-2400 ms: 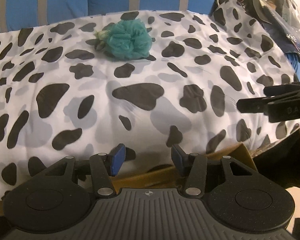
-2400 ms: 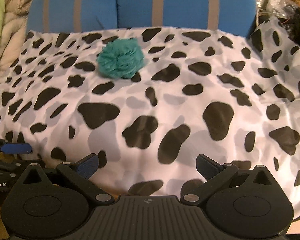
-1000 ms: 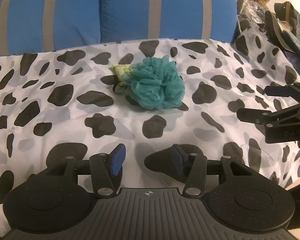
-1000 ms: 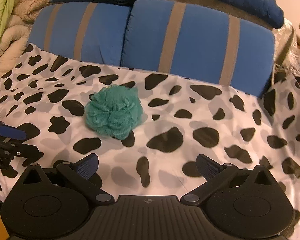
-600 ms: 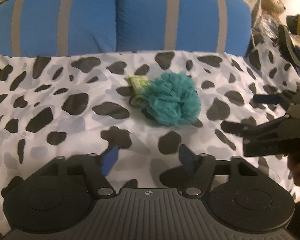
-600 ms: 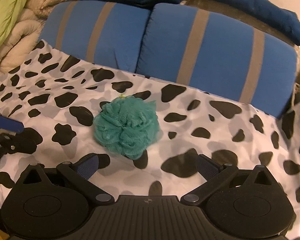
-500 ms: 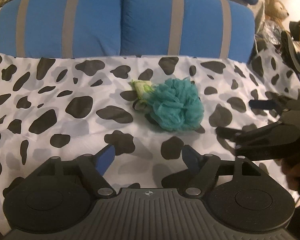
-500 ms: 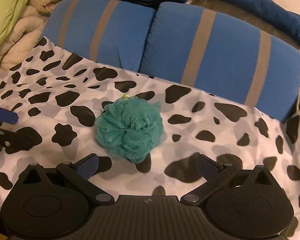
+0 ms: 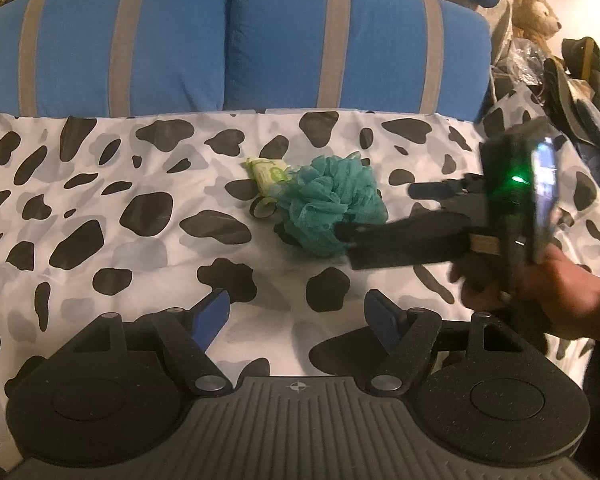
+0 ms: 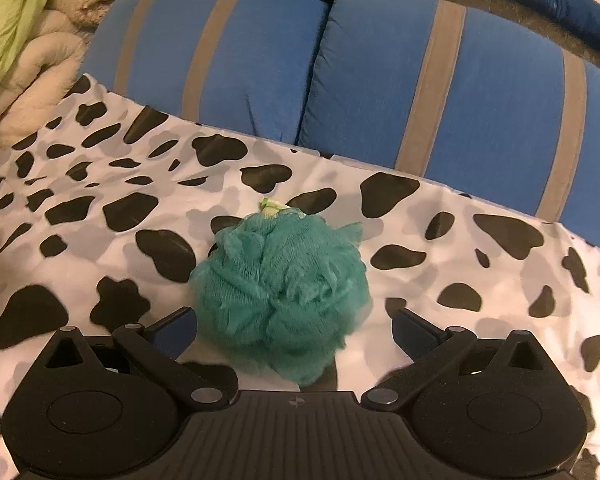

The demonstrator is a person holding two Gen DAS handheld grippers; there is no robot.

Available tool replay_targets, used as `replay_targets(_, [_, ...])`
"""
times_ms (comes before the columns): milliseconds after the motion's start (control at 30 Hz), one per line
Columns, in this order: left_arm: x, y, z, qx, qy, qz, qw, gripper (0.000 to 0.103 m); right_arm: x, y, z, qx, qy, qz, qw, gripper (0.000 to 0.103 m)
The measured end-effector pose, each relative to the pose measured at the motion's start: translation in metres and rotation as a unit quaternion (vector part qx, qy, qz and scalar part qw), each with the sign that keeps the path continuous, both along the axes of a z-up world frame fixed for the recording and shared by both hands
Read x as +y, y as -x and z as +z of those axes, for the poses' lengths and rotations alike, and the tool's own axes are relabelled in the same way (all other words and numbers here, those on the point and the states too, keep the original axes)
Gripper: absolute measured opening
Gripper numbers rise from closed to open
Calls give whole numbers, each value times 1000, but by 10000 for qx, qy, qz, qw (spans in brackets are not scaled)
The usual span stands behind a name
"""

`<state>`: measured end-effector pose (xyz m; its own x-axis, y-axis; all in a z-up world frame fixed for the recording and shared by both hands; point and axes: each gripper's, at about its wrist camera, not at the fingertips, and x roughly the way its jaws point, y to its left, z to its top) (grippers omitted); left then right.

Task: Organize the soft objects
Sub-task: 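Lower the right tool onto the teal loofah and close on it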

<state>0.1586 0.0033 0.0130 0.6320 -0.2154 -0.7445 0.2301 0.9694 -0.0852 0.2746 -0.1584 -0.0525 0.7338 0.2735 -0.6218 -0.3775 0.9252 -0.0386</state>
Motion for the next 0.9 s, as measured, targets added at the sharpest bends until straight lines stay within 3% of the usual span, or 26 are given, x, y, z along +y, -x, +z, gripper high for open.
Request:
replay_targets(333, [5,1,-3,213,104,-51,9997,74,23,-35,-26,85,-142,-161,9997,103])
replay_targets(600, [10,1,-1,260,218,-31,9994,74,23,-56,-33,240,-523,-357,9977,103])
replay_targets(767, [11,0,-2,317,244,-7,9992,74,22,-66,-43,424,-409,-436,9973,103])
replay_targets(900, [11,-1,-1,324,278,2,9991,74,18,-67,-42,605,-370,-457,9964,80])
